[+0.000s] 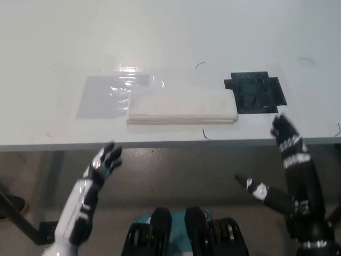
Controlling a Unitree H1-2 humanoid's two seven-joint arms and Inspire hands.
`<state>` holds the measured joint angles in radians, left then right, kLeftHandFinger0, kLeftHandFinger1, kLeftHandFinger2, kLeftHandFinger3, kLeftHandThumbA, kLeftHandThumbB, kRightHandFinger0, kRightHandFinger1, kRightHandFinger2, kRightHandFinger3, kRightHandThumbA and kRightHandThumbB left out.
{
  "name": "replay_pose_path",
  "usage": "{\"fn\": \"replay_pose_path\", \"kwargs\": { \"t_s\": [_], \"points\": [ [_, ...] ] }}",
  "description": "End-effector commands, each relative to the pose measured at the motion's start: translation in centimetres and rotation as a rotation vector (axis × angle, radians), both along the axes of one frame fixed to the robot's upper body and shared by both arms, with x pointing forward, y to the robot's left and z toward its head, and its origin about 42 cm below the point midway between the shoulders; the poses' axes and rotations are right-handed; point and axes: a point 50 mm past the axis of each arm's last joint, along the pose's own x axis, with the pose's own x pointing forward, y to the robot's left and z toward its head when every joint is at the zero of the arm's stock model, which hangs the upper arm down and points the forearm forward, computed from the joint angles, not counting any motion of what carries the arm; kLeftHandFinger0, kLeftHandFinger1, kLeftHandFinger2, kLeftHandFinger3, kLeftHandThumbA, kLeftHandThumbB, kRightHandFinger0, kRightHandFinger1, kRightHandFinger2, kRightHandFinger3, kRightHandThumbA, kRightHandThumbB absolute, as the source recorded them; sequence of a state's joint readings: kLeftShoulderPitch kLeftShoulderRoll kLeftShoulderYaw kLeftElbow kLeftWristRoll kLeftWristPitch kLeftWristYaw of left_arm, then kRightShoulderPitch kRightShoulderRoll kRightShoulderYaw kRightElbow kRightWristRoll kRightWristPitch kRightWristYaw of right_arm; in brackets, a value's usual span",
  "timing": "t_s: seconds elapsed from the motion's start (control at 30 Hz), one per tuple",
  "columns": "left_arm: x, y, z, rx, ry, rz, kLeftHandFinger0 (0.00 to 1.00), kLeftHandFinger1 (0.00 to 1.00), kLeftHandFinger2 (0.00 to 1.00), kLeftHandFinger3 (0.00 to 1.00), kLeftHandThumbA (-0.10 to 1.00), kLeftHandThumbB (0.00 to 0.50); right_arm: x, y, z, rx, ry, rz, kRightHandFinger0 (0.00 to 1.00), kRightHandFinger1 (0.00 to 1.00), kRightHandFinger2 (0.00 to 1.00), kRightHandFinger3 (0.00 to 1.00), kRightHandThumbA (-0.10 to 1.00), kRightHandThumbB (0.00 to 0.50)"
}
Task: A stack of napkins is kept in the middle of the table close to the robot and the robot places both its hands sideways on the stack. Then it moves its hands away from each other while pressing down on the napkins to make them smooth
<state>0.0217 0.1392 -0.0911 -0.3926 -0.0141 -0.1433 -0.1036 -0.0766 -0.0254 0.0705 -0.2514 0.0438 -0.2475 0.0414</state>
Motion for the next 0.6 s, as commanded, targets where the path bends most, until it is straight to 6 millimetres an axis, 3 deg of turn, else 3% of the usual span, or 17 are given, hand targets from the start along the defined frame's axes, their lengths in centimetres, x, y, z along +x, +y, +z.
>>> {"fn": "replay_pose_path", "kwargs": {
  "t_s": [0.0, 0.07, 0.17, 0.2, 0.23, 0.33, 0.43, 0.53, 0.57],
  "points": [
    [2.8, -0.1, 5.0, -0.041, -0.127, -0.084, 1.00, 1.00, 1.00, 1.00, 1.00, 0.370, 2.5, 1.3, 4.9, 0.060, -0.109, 0.088, 1.00, 1.00, 1.00, 1.00, 1.00, 0.280],
    [4.3, -0.3, 6.7, -0.040, -0.155, -0.083, 1.00, 1.00, 1.00, 1.00, 1.00, 0.385, 3.9, 1.7, 6.2, 0.050, -0.127, 0.098, 1.00, 1.00, 1.00, 1.00, 1.00, 0.278],
    [8.2, -1.1, 9.4, -0.057, -0.205, -0.080, 1.00, 1.00, 1.00, 1.00, 1.00, 0.321, 7.4, 2.5, 8.8, 0.074, -0.156, 0.143, 1.00, 1.00, 1.00, 1.00, 1.00, 0.278],
    [9.4, -1.4, 10.2, -0.067, -0.207, -0.083, 1.00, 1.00, 1.00, 1.00, 1.00, 0.321, 8.6, 2.9, 9.4, 0.072, -0.146, 0.148, 1.00, 1.00, 1.00, 1.00, 1.00, 0.303],
    [10.8, -2.0, 11.1, -0.090, -0.213, -0.072, 1.00, 1.00, 1.00, 1.00, 1.00, 0.319, 9.8, 3.3, 10.2, 0.073, -0.149, 0.156, 1.00, 1.00, 1.00, 1.00, 1.00, 0.276],
    [14.6, -3.5, 13.9, -0.105, -0.200, -0.095, 1.00, 1.00, 1.00, 1.00, 1.00, 0.304, 13.4, 5.1, 12.2, 0.136, -0.138, 0.207, 1.00, 1.00, 1.00, 1.00, 1.00, 0.282],
    [18.3, -4.8, 15.6, -0.150, -0.125, -0.130, 1.00, 1.00, 1.00, 1.00, 1.00, 0.300, 16.3, 6.7, 13.9, 0.209, -0.116, 0.261, 1.00, 1.00, 1.00, 1.00, 1.00, 0.282],
    [22.2, -5.7, 15.9, -0.212, -0.022, -0.145, 1.00, 1.00, 1.00, 1.00, 1.00, 0.307, 19.1, 8.3, 15.1, 0.255, -0.063, 0.279, 1.00, 1.00, 1.00, 1.00, 1.00, 0.292],
    [22.5, -5.7, 15.7, -0.226, -0.004, -0.148, 1.00, 1.00, 1.00, 1.00, 1.00, 0.310, 19.3, 8.6, 15.1, 0.262, -0.055, 0.283, 1.00, 1.00, 1.00, 1.00, 1.00, 0.283]
  ]
}}
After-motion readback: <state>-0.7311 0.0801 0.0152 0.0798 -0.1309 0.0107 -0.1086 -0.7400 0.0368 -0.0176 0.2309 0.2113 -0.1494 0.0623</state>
